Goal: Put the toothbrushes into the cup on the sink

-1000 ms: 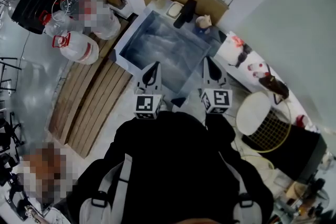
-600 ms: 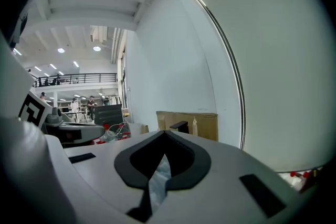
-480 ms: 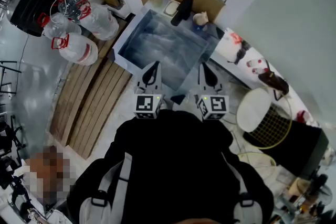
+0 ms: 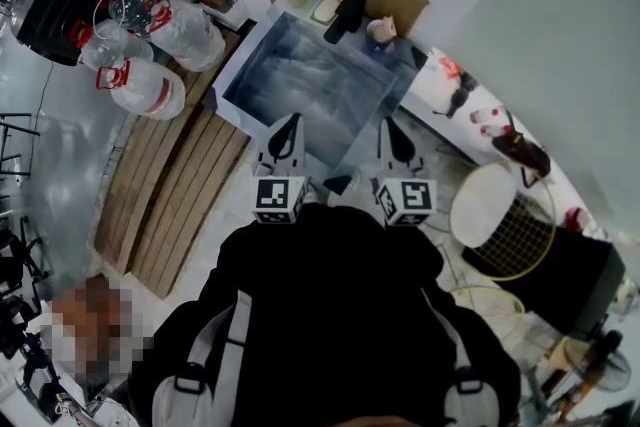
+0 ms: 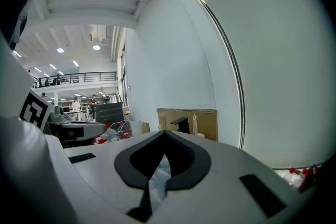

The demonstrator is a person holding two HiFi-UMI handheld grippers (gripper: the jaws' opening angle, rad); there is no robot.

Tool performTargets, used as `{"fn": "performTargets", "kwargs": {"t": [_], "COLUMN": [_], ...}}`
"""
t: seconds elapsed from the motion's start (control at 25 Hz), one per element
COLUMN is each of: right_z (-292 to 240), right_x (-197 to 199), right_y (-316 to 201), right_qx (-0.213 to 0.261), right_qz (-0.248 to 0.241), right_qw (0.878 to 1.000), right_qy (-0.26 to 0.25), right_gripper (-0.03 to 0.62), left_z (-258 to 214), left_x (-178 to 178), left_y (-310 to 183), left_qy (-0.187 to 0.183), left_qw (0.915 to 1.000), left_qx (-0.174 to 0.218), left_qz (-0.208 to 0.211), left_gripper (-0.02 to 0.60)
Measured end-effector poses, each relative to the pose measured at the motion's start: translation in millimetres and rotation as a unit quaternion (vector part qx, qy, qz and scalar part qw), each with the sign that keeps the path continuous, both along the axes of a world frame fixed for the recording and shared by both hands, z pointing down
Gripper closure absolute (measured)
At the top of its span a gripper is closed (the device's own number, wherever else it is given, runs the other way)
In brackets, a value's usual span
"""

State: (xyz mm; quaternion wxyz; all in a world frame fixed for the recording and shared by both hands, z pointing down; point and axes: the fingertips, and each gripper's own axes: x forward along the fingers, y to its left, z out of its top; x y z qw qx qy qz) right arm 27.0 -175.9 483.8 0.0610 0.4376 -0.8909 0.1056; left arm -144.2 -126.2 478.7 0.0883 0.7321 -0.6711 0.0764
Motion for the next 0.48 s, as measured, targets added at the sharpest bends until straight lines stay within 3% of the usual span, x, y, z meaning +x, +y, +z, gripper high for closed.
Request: {"fn": "performTargets", "kwargs": {"t": [0.48], "right_z": [1.9], "right_x": [6.5], "right_y": [-7.5], "right_qx": [-0.002], "right_qz": [-0.002], "right_qw": [1.0], "right_qy": [0.0], "right_gripper": [0.592], "left_z": [0.1], "left_x": [4.2], "left_y": [-8.9], "left_qy": [0.005], "left_qw": [1.0], "left_qx": [0.0], "left_qz": [0.003], "left_gripper": [0.58]}}
